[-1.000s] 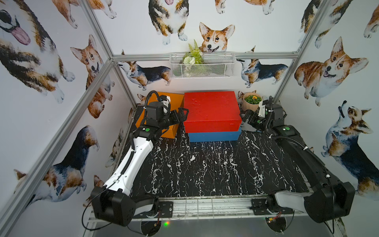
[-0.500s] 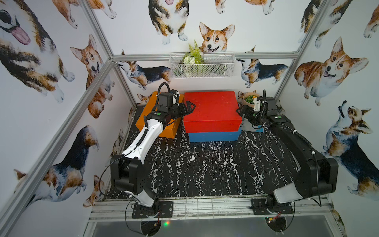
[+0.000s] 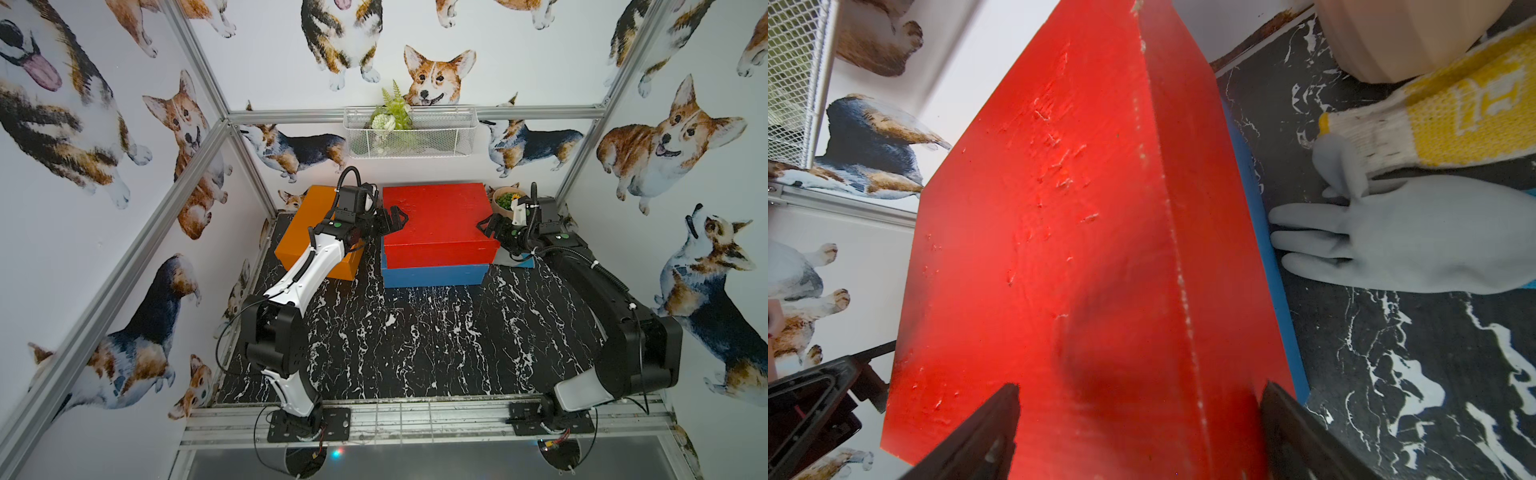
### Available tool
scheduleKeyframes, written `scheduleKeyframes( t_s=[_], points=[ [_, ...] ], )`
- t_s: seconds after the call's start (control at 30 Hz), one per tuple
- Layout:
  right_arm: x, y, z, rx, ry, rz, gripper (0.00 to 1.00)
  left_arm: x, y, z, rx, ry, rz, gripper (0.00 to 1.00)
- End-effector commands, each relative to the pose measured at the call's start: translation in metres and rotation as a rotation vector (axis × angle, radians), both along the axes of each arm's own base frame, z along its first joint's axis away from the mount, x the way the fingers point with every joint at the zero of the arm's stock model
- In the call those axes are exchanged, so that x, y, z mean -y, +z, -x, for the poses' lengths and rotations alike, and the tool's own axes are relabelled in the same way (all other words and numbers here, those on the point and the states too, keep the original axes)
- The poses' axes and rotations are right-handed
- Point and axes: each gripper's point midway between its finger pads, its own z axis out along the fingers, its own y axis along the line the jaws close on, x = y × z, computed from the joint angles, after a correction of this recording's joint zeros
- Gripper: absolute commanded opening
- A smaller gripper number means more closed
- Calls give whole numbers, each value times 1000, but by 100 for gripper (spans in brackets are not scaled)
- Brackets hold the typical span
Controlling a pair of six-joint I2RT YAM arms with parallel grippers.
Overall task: Stack the shoeboxes
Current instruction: Adjust the shoebox.
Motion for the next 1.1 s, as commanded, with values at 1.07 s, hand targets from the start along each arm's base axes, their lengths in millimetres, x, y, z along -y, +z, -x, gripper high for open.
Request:
scheduleKeyframes(
  t_s=[1.07],
  points=[
    [25,45,9,72,-76,85,93,-113,61,-7,84,289,-163,100]
  ],
)
